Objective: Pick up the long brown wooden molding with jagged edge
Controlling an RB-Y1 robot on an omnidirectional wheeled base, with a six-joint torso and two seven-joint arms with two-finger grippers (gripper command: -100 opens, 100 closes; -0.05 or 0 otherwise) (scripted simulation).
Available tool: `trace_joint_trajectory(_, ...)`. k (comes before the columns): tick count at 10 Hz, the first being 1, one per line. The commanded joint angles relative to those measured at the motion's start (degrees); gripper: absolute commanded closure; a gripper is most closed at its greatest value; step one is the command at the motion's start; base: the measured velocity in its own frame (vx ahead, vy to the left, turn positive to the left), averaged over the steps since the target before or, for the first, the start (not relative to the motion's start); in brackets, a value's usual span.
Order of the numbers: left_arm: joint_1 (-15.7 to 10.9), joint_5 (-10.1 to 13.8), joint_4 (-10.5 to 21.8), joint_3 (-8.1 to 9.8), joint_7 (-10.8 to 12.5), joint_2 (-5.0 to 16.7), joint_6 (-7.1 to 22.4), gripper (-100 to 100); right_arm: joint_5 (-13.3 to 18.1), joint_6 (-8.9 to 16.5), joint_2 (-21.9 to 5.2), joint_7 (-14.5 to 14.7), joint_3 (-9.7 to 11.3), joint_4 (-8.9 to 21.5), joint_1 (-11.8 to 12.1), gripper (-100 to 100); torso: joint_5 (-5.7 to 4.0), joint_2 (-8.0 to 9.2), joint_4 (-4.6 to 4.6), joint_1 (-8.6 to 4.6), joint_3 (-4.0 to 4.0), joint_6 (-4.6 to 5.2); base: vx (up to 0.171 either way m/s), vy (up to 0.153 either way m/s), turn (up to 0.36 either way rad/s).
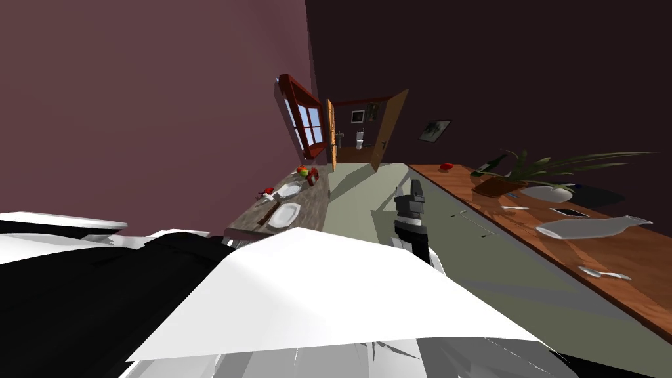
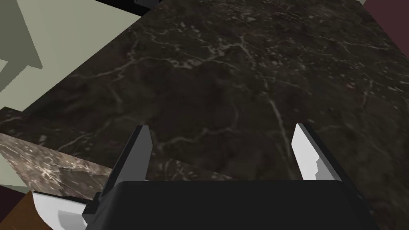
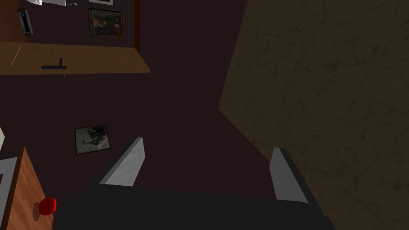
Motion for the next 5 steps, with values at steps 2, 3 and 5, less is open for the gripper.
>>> trace_joint_trajectory(2,-2.9,-0.9,2.3,-4.2,-0.2,3.7,-1.0,-100,0.0,0.0,0.0,0.0,0.0,0.0,0.0,0,-0.01,0.0,0.01,-0.02,0.01,0.02,0.145,-0.008,-0.146)
trace_joint_trajectory(3,-4.1,-1.3,3.5,-5.8,-0.4,4.9,-1.5,-100,0.0,0.0,0.0,0.0,0.0,0.0,0.0,0,-0.01,-0.11,-0.02,0.02,-0.06,0.04,0.196,0.008,-0.162)
trace_joint_trajectory(5,-6.2,-1.9,5.4,-8.44,-0.9,6.7,-2.4,-100,0.0,0.0,0.0,0.0,0.0,0.0,0.0,0,0.01,-0.29,-0.06,0.05,-0.16,0.04,0.196,0.006,-0.145)
